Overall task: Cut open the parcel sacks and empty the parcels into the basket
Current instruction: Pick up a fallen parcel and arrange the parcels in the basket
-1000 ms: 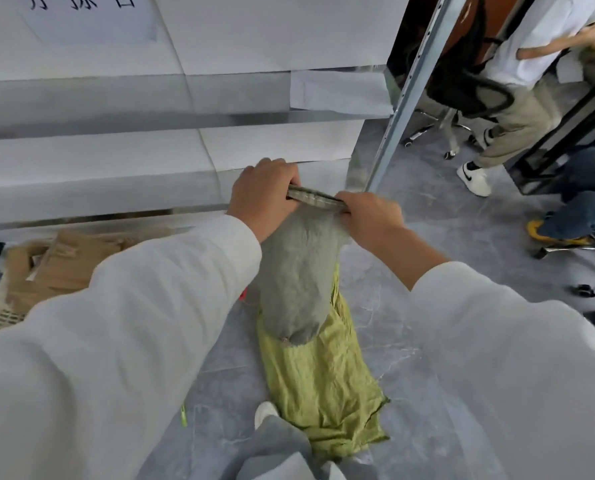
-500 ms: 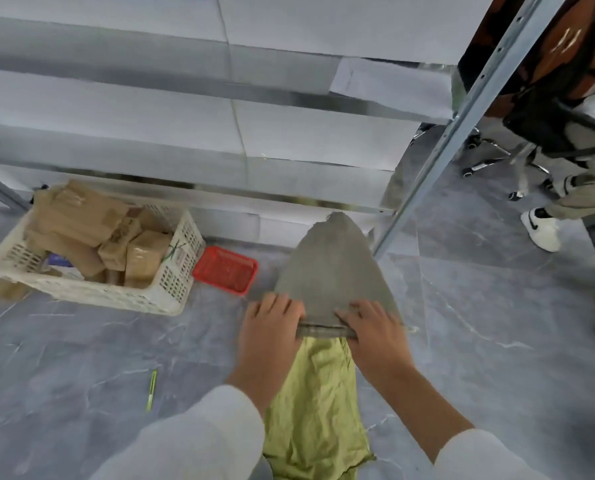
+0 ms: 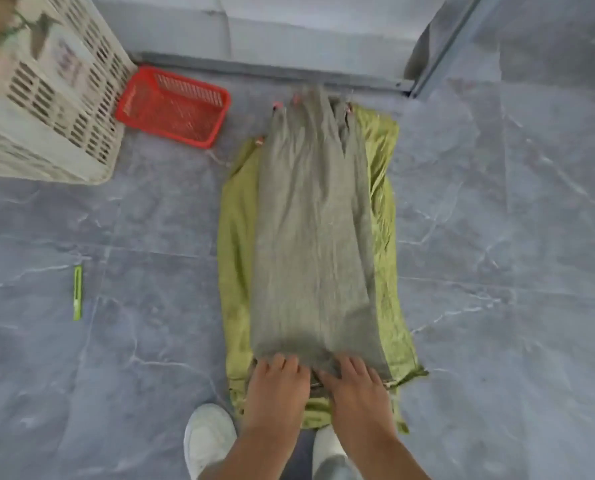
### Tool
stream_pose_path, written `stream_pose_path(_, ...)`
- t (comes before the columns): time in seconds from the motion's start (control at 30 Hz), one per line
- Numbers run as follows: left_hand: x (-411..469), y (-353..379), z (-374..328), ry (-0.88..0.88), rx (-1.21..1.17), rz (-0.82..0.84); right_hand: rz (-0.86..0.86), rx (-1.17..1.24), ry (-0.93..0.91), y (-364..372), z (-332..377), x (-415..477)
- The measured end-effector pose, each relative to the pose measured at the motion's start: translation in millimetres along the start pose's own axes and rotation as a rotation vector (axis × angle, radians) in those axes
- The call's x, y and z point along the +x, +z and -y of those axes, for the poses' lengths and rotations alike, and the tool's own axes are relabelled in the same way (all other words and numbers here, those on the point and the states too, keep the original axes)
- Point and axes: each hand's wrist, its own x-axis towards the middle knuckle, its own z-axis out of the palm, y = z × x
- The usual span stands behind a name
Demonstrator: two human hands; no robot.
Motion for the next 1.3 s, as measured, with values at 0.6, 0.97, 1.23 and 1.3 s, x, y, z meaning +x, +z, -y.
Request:
stream_pose_path(0.6,-30,-25,105,-0.376,-0.237,0.010,0.275,0.105,-0.023,-39,67,32)
stream_pose_path(0.97,-277,-437,201,-0.408,-0.605,-0.478,-0.311,0.112,-0.372,-468,284,-112)
stream_pose_path(1.23,-459,-536,217,-0.442,-0.525,-0.840,-0.455,-0.075,-0.614,-555,420,-230)
stream_pose_path(1.3,-499,-533,247,-0.425,-0.425,-0.867,-0.485,-0.111,-0.675,-556,462,-241)
